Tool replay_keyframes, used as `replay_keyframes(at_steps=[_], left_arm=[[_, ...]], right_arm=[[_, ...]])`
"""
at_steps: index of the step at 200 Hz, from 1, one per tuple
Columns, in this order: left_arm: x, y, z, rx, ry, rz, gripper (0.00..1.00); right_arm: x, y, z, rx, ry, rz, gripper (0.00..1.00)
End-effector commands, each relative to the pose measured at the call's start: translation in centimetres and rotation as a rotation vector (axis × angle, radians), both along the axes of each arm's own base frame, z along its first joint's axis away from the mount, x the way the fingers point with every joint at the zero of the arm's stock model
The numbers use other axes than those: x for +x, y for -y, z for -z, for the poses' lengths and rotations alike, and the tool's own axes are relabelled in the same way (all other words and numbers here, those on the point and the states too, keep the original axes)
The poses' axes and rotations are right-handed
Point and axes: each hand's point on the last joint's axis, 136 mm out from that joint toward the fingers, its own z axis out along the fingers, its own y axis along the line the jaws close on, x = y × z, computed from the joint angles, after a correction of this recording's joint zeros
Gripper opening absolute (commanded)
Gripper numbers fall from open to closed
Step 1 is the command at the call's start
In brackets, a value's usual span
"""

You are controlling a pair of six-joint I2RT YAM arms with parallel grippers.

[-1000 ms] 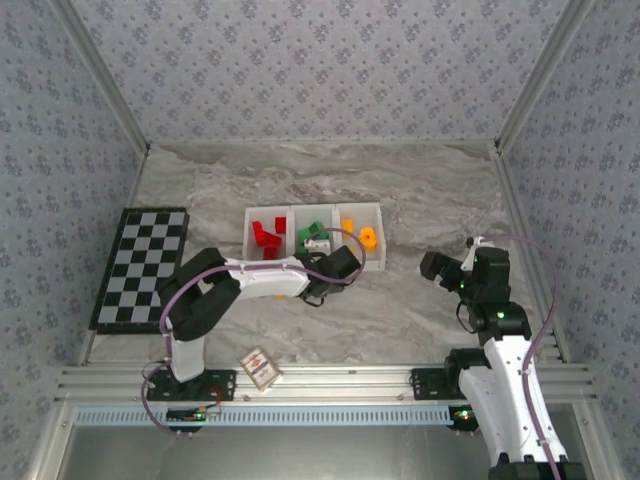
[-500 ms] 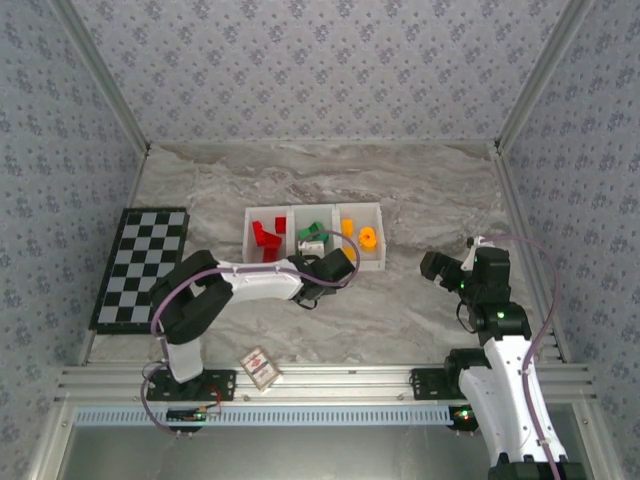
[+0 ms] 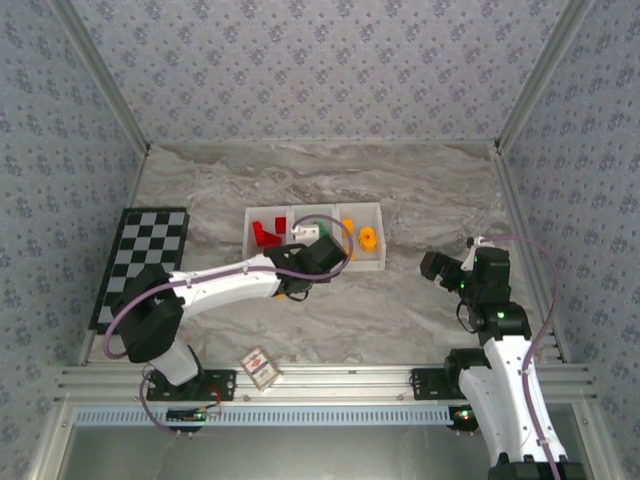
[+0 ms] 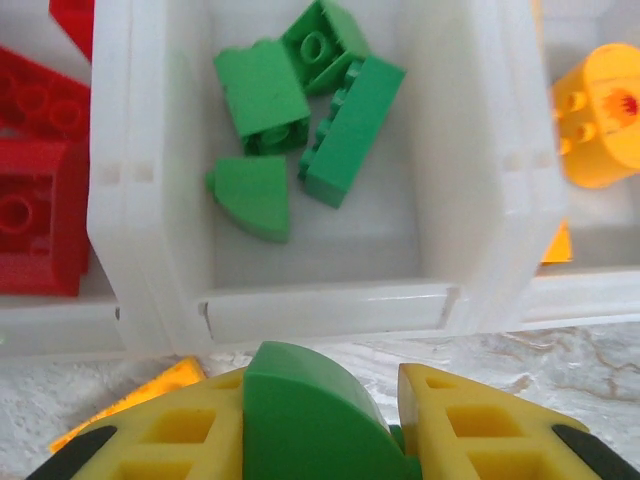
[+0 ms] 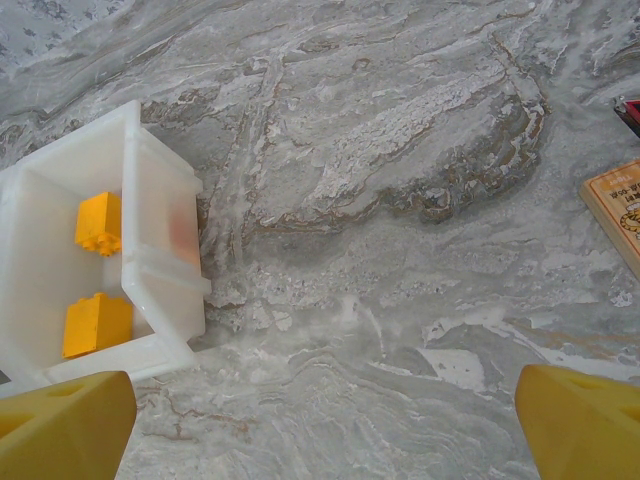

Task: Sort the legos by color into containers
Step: Pick up the lego from the center of the table, then place the lego in the container.

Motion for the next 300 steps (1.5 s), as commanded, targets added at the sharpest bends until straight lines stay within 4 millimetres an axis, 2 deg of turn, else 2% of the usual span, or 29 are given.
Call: replay_keyframes(at_steps=[1,50,78,133,155,192,230,254,300], left_arm=[[1.8,-0.8,-2.6,0.070,0.026,0.042,0.35],[7.2,-1.1,-2.1,0.100,-0.039,0.064,0.37],[9.5,-0.6,-1.4,0.106,-0.066,0.081,0.40],[11.9,-0.3,0.4,0.089,-0.107,0.091,0.44],[12.1,-0.3,0.2,0.079,-0.099,0.093,0.53],[11.3,-0.7,-1.5,0.059,-0.061,0.138,0.69],[8.7,-2.1,-3.6,0.031,-0.006,0.213,0.84],[6.0,-3.5,-3.4,0.026,-0.011,0.279,0.91],[-1.1,-5.1,-0.7,0.081,-0.127,0.497,1.00]], right_arm=[[-0.1,0.1,0.0,0.012,-0.001,0.016,1.00],[-0.2,0.1,0.0,0.012,-0.003,0.011,1.00],[-0.2,0.1,0.0,0.011,-0.003,0.014,1.00],[-0.2,0.1,0.0,0.009,-0.004,0.015,1.00],[-0.2,0.2,0.0,0.009,-0.003,0.016,1.00],[-0.2,0.2,0.0,0.009,-0.003,0.017,1.00],[-0.1,0.2,0.0,0.007,-0.001,0.017,1.00],[-0.1,0.2,0.1,0.007,-0.002,0.016,1.00],[0.0,0.2,0.1,0.008,-0.002,0.016,1.00]])
